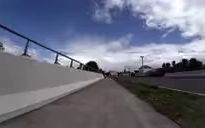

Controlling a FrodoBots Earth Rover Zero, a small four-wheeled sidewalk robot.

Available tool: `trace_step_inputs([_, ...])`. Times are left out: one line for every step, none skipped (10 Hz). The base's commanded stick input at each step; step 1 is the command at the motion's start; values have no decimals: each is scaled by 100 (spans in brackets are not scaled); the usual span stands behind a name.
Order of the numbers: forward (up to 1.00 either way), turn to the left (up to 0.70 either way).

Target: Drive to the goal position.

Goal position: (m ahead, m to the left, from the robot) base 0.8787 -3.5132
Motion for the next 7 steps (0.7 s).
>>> trace_step_inputs([70,0])
trace_step_inputs([70,0])
trace_step_inputs([70,0])
trace_step_inputs([70,0])
trace_step_inputs([70,0])
trace_step_inputs([70,0])
trace_step_inputs([70,0])
